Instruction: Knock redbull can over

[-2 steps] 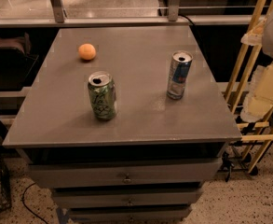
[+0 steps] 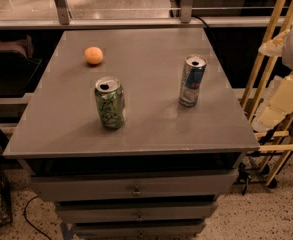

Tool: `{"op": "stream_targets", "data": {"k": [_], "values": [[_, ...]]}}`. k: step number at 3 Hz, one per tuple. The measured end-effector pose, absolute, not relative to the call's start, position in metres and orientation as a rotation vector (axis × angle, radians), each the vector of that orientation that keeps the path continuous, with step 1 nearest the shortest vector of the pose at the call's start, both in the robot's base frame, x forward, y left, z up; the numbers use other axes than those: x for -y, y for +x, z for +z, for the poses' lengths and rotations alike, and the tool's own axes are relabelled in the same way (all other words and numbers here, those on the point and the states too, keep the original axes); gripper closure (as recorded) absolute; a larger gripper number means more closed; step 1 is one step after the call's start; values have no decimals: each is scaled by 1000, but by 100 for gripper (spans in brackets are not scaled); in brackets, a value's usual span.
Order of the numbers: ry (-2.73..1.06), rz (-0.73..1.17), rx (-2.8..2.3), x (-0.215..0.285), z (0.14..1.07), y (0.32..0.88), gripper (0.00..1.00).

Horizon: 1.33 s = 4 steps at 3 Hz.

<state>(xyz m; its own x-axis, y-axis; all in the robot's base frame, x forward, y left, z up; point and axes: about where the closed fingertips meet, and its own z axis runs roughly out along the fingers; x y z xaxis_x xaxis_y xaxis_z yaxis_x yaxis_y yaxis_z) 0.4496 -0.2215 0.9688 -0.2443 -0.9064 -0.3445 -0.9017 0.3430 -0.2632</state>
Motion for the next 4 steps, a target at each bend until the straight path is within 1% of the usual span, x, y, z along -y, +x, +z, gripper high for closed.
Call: {"op": "stream_targets", "data": {"k": [1,2,4], "values": [[-1405,137,-2107,224,954,473,0],[-1283,277,-1979,213,941,503,0],[-1187,464,-1772,182,916,551,0]]}}
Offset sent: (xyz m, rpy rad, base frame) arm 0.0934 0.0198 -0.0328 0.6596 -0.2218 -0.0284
